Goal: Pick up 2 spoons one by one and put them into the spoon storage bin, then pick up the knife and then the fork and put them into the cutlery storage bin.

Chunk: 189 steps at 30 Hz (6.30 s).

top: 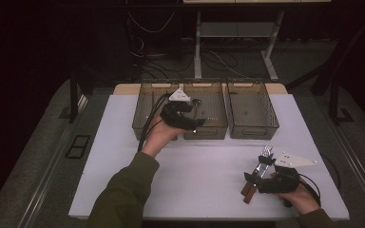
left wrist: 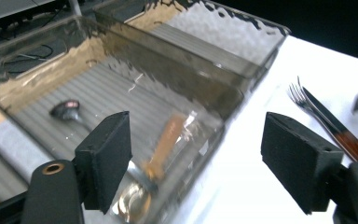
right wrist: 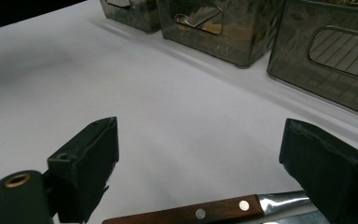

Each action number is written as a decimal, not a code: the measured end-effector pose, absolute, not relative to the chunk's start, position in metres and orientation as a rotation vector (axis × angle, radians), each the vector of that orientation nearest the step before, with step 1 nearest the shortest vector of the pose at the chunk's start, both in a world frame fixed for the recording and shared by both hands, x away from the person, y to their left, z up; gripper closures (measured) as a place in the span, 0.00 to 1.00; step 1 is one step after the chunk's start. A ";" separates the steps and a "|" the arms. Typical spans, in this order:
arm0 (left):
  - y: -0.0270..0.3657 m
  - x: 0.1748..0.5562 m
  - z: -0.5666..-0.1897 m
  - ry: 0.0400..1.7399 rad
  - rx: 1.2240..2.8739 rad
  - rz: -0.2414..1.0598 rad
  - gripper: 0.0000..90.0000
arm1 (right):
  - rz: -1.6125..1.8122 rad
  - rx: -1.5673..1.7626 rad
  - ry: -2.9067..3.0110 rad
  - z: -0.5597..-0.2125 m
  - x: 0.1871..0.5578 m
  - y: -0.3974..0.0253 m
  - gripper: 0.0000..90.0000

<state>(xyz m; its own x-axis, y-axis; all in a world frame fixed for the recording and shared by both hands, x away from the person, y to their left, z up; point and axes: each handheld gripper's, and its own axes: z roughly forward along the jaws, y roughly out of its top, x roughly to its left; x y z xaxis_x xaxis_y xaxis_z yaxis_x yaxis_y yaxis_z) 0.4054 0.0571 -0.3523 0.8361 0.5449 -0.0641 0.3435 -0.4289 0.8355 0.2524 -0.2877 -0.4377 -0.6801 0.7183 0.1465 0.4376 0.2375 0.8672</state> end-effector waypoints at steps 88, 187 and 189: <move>0.147 0.274 -0.436 0.647 2.056 0.210 0.00 | 1.115 0.767 2.754 -0.441 0.229 -0.275 1.00; 0.147 0.273 -0.436 0.612 2.062 0.203 0.00 | 0.863 1.080 2.572 -0.436 0.262 -0.293 0.74; 0.147 0.273 -0.436 0.611 2.065 0.202 0.00 | 0.872 1.086 2.572 -0.437 0.262 -0.294 0.76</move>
